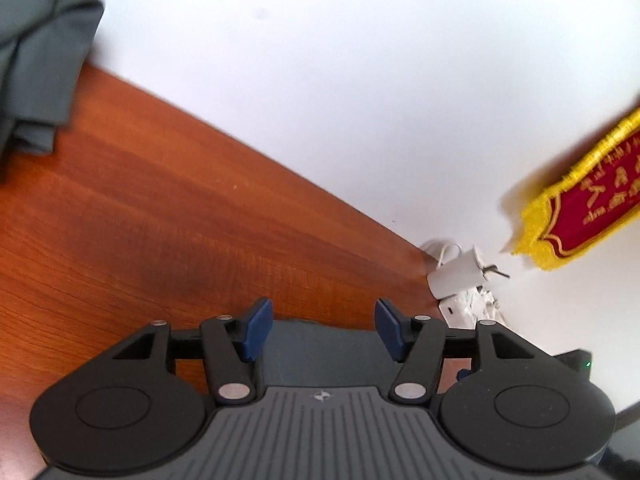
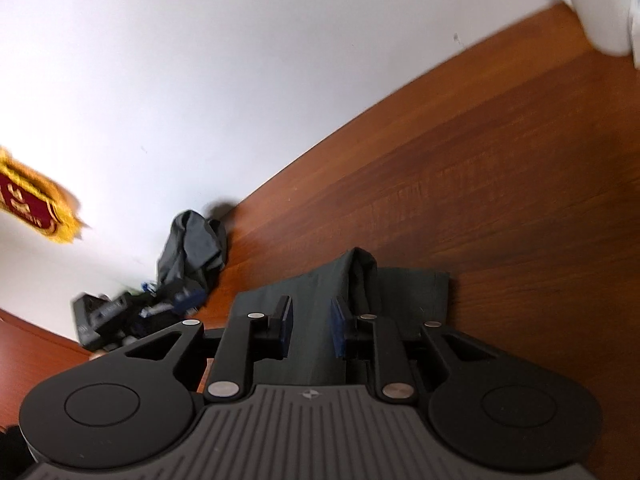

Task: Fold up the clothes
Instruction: 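Lower the folded end onto the trousers and open both grippers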

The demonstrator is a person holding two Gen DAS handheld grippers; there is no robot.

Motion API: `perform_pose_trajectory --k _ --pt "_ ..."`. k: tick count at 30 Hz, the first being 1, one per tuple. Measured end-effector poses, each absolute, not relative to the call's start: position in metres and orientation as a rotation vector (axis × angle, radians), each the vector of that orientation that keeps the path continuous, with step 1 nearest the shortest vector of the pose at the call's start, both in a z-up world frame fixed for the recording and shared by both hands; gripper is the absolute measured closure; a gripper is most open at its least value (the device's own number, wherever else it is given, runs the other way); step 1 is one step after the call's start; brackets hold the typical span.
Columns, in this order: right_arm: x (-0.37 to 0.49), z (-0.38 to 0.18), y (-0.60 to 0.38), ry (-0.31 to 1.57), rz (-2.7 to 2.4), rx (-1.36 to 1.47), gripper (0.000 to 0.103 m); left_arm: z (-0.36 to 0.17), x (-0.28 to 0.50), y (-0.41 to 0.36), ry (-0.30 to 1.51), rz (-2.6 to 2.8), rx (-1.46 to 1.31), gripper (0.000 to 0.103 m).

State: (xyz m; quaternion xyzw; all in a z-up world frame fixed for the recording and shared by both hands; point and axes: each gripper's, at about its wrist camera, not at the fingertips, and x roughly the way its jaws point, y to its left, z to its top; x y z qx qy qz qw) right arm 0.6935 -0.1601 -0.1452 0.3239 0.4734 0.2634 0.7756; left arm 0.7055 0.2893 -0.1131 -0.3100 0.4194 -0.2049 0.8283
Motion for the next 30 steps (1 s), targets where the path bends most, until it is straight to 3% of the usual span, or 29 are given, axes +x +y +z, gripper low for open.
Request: perform_pose_trajectory --k 14,30 --pt "0.626 -0.104 -0.16 0.989 0.593 0.445 0.076 -0.091 0.609 0.272 0.889 -0.432 -0.523 0.04" --pt "0.535 -0.116 -0.145 1.018 0.614 0.305 0.071 -0.118 0.505 0.278 0.988 -0.374 -0.471 0.039"
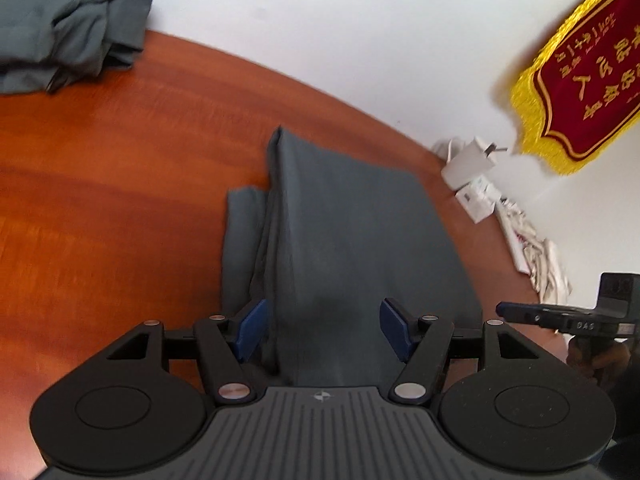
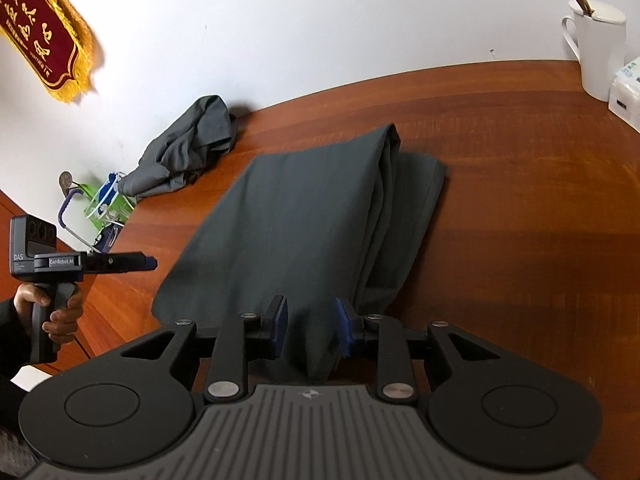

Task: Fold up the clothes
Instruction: 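Lower the folded end onto the trousers and open both grippers, then press and square the folded trouser stack with both grippers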

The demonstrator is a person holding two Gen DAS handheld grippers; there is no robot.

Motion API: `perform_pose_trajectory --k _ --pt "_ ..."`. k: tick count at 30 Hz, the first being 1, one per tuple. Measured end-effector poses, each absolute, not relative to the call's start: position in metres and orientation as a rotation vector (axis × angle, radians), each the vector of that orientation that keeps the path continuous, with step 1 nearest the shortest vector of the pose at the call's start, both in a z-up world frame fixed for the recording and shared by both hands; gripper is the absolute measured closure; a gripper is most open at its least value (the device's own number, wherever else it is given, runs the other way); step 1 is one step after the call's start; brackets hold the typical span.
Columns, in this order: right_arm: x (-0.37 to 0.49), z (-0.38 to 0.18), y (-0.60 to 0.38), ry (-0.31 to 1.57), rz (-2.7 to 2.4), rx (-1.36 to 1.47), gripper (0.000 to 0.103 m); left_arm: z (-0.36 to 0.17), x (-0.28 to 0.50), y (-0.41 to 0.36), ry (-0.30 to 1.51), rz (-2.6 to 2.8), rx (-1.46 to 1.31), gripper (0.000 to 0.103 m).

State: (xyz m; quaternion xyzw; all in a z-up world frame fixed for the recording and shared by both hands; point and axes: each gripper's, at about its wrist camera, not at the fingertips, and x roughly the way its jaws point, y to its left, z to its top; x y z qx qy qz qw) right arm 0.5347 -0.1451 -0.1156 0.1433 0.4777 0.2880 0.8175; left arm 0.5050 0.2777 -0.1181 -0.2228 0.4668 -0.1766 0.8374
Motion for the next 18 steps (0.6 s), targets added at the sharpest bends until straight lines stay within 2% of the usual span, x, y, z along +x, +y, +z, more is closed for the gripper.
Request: perform_pose_trajectory --k 10,12,15,17,18 --pt "0.497 -0.135 -0.129 1.031 0.589 0.226 0.071 -0.135 0.481 0.269 1.026 -0.406 -0.414 0.04" --pt "0.496 -0.139 -0.127 1.023 0.57 0.225 0.071 -0.138 0.481 0.266 1.029 -0.42 -0.397 0.046" --pt "0.499 -0.143 -0.124 1.014 0.554 0.224 0.071 -0.14 0.48 0.261 1.023 -0.427 -0.367 0.061" --pt "0.502 -0.146 -0.122 1.019 0.56 0.226 0.071 -0.141 0.479 0.258 1.014 -0.423 -0.348 0.08" --pt "0.504 -0.149 -0.121 1.025 0.563 0.229 0.071 -0.141 0.479 0.258 1.01 -0.42 -0.344 0.084"
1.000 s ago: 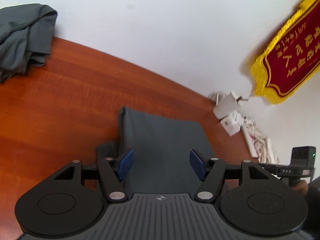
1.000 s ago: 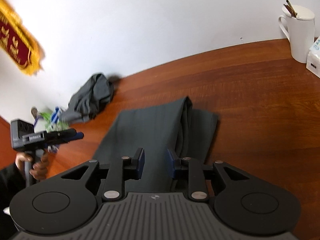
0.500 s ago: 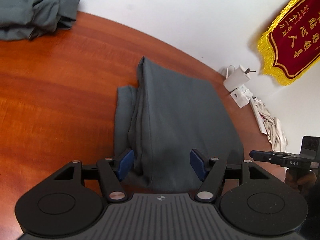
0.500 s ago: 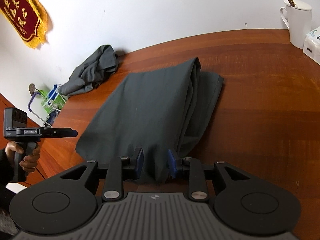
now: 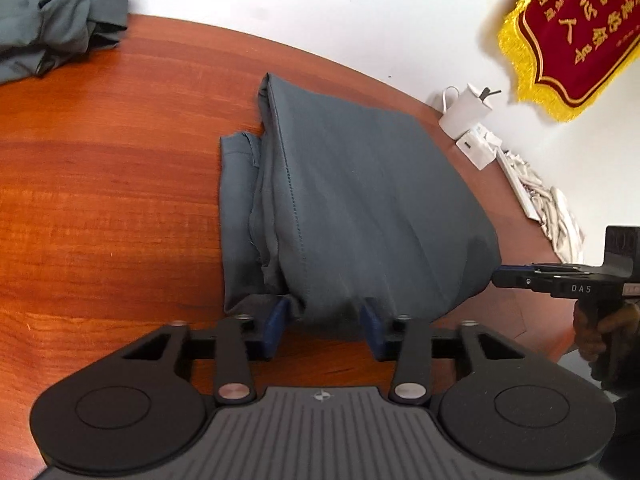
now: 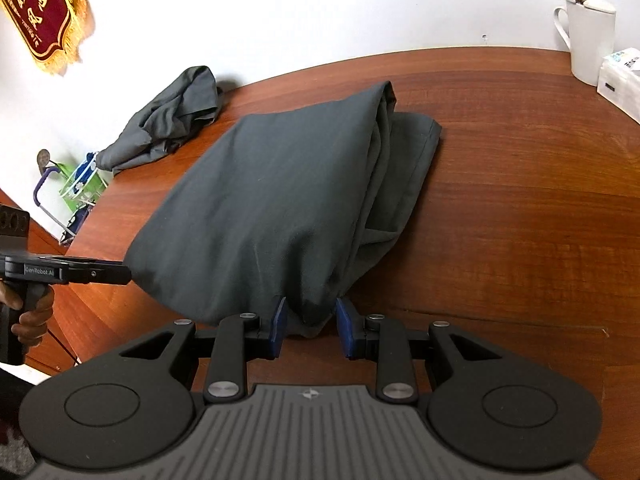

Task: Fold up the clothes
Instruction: 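Press and square the folded trouser stack with both grippers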

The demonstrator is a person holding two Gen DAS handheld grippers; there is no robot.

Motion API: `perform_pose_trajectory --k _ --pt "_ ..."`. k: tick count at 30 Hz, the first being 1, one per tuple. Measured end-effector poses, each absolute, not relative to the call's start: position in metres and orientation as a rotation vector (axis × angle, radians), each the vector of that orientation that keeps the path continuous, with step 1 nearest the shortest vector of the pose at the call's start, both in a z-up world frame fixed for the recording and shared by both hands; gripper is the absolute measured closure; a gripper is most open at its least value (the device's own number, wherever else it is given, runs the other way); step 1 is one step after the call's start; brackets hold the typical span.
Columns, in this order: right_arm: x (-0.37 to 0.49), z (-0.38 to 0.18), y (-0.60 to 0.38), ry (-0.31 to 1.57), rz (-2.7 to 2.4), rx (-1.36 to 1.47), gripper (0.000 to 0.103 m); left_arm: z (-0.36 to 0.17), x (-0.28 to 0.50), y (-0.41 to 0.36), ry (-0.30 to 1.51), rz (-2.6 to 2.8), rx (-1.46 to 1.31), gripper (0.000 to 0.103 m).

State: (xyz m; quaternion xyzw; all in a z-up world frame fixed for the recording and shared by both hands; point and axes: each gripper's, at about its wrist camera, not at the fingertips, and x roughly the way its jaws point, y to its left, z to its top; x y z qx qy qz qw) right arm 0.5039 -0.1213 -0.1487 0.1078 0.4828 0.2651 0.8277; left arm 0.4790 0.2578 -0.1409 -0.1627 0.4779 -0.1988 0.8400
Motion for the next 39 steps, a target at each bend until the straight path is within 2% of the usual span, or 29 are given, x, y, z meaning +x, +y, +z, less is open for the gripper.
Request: perform_pose_trajectory --k 2,3,5,12,18,23,26,27,29,30,32,36,39 --pt "0.508 -0.154 -0.12 1.042 0.568 0.239 0.08 -0.139 0.478 0.258 0.997 -0.407 -0.328 0.094" --pt "0.509 -0.156 -0.121 1.051 0.569 0.247 0.091 -0.138 0.478 0.258 0.991 -0.401 -0.32 0.096" --pt "0.509 -0.155 -0.124 1.05 0.572 0.26 0.097 -0.135 0.475 0.257 0.975 -0.388 -0.286 0.097" --pt "0.513 -0.125 -0.134 1.006 0.609 0.233 0.098 -0.138 0.481 0.266 1.01 -0.352 -0.296 0.097" --pt "0.518 -0.162 -0.134 1.112 0.595 0.113 0.098 -0.149 0.484 0.261 1.043 -0.347 -0.299 0.096" --pt "0.513 -0.163 -0.132 1.122 0.574 0.07 0.098 -0.148 0.482 0.266 1.044 -0.337 -0.338 0.091" --pt "0.507 -0.148 -0.132 1.095 0.553 0.036 0.095 -0.137 0.478 0.27 1.012 -0.334 -0.352 0.087" --pt "0.505 -0.143 -0.133 1.085 0.547 0.03 0.091 -0.13 0.475 0.27 0.987 -0.333 -0.34 0.085" --pt "0.503 -0.136 -0.133 1.067 0.538 0.018 0.083 -0.121 0.475 0.268 0.961 -0.334 -0.331 0.071" --pt "0.502 -0.131 -0.131 1.052 0.537 0.008 0.076 -0.115 0.475 0.266 0.941 -0.335 -0.325 0.069" --pt "0.499 -0.119 -0.125 1.016 0.538 -0.015 0.071 -0.103 0.475 0.261 0.902 -0.338 -0.313 0.063" --pt "0.501 -0.104 -0.1 0.963 0.551 -0.052 0.067 -0.1 0.484 0.24 0.899 -0.366 -0.264 0.056" --pt "0.504 -0.1 -0.078 0.932 0.564 -0.068 0.053 -0.105 0.492 0.228 0.911 -0.38 -0.256 0.052"
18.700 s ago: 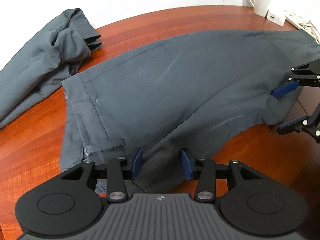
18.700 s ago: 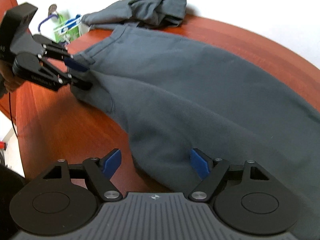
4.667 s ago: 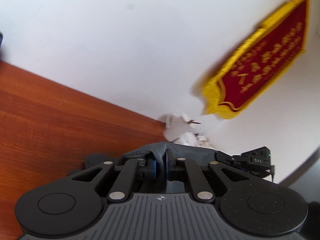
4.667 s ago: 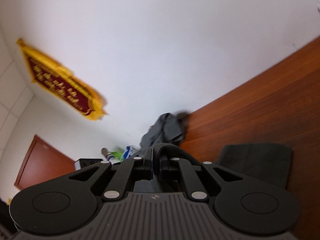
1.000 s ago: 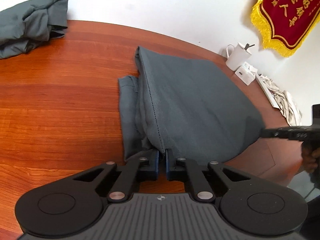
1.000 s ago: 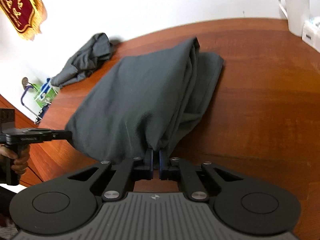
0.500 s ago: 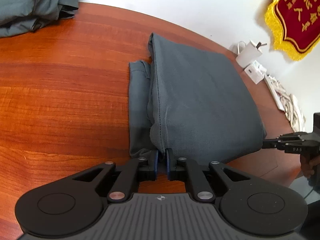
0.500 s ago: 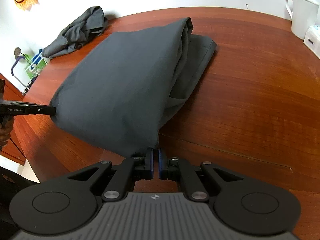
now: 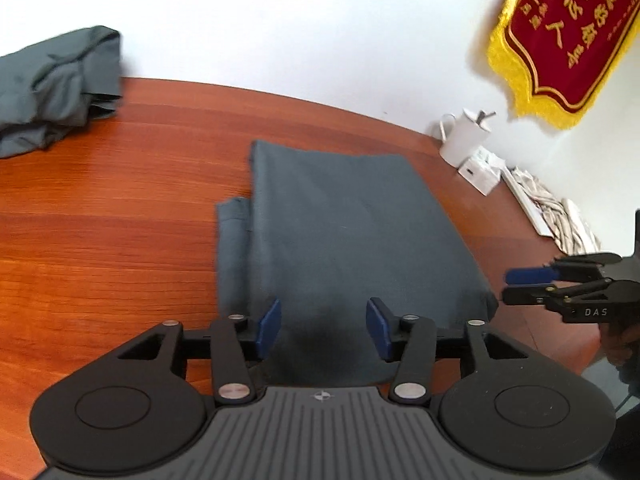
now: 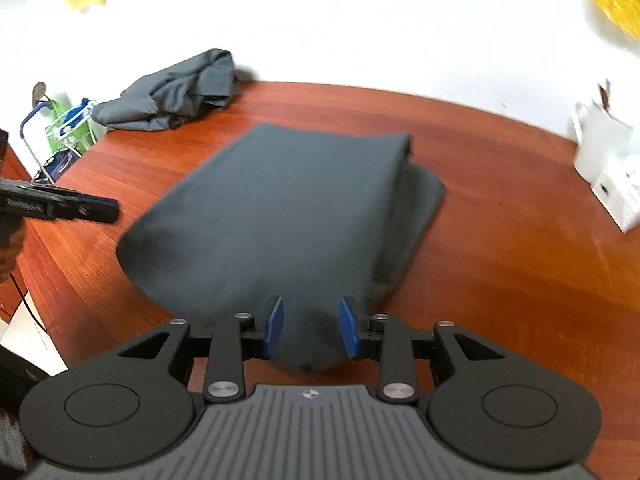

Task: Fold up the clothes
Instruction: 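Press and square the folded trouser stack with both grippers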

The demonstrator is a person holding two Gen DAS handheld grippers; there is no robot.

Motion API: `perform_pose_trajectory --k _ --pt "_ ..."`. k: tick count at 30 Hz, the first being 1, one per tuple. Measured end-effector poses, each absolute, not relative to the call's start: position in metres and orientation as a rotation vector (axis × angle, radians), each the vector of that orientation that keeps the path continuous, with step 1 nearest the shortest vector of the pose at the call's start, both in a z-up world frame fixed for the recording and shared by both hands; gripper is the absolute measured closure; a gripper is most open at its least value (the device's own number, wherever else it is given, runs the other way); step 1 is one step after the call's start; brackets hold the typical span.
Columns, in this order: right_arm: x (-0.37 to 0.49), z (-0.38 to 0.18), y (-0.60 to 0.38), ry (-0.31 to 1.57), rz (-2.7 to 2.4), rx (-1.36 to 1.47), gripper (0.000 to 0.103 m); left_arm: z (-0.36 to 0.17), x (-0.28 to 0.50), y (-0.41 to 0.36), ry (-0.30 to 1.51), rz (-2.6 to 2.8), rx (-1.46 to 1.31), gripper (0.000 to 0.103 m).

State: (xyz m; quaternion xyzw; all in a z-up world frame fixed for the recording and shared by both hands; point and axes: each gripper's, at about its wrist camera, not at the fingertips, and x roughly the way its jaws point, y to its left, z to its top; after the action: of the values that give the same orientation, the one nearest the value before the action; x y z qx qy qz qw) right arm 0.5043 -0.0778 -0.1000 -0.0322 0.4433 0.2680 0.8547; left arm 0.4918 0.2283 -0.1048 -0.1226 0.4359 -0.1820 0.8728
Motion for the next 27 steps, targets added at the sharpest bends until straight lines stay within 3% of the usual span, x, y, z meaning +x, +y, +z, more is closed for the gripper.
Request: perform_pose_trajectory --k 3,5,19,27 --pt "0.507 -0.103 -0.061 0.921 0.553 -0.097 0.045 -0.112 0.499 0.216 0.927 -0.373 -0.228 0.046" --pt "0.508 -0.106 -0.052 0.918 0.538 -0.125 0.044 -0.115 0.5 0.214 0.937 -0.364 -0.221 0.04" --pt "0.512 -0.154 -0.032 0.975 0.455 -0.187 0.044 -0.157 0.513 0.209 1.042 -0.358 -0.169 0.04" --pt "0.507 -0.146 -0.031 0.959 0.438 -0.182 0.043 -0.15 0.512 0.219 1.022 -0.354 -0.214 0.039"
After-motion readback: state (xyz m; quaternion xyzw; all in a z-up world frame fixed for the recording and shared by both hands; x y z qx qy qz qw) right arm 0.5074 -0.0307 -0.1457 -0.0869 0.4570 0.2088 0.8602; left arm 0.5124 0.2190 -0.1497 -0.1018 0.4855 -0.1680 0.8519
